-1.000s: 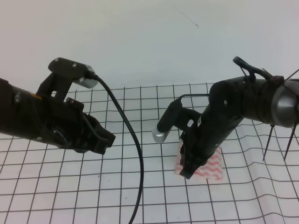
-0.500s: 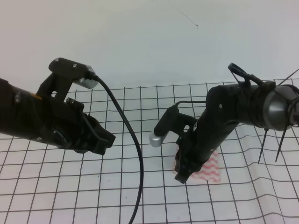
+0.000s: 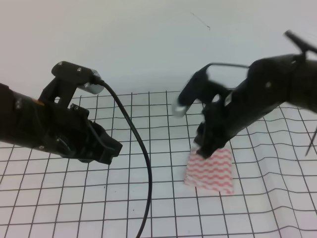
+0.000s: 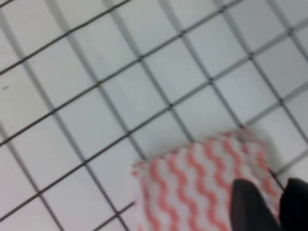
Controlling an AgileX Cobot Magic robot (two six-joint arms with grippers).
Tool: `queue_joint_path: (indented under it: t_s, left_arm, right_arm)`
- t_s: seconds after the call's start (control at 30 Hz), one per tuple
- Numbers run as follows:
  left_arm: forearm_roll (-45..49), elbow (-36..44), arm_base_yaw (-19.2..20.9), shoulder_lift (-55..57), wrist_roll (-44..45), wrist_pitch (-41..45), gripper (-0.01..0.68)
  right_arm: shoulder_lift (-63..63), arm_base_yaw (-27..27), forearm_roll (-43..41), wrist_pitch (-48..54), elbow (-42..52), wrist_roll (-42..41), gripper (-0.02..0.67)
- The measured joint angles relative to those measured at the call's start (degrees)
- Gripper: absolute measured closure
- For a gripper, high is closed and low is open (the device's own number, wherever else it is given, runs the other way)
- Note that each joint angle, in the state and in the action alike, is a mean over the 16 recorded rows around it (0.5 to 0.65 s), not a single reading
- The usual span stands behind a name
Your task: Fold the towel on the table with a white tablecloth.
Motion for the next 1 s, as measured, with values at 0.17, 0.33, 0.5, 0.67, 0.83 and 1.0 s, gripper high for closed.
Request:
queue_joint_path:
  t_s: [0.17, 0.33, 0.5, 0.67, 0.83, 1.0]
  left_arm:
    - [0.00, 0.00, 0.00, 0.00, 0.00, -0.03, 0.675]
    - [0.00, 0.00, 0.00, 0.00, 0.00, -0.06, 0.675]
    - [0.00, 0.00, 0.00, 0.00, 0.05, -0.09, 0.675]
    - [-0.10, 0.00, 0.00, 0.00, 0.15, -0.09, 0.675]
    - [-0.26, 0.00, 0.00, 0.00, 0.26, -0.12, 0.675]
    - [-0.41, 0.00, 0.00, 0.00, 0.33, -0.15, 0.675]
  right_arm:
    - [-1.46, -3.03, 1.76, -0.48, 0.34, 2.00, 0.604]
    - [-0.71, -5.67, 6.50, -0.83, 1.41, 2.65, 0.648]
    - [0.51, -7.32, 12.42, -1.81, 3.34, 1.27, 0.649]
    - [1.89, -8.32, 15.90, -2.86, 5.28, 0.46, 0.649]
    - [3.60, -9.19, 17.42, -3.95, 6.70, 0.37, 0.649]
    - [5.13, -9.60, 17.38, -4.51, 7.19, 0.36, 0.649]
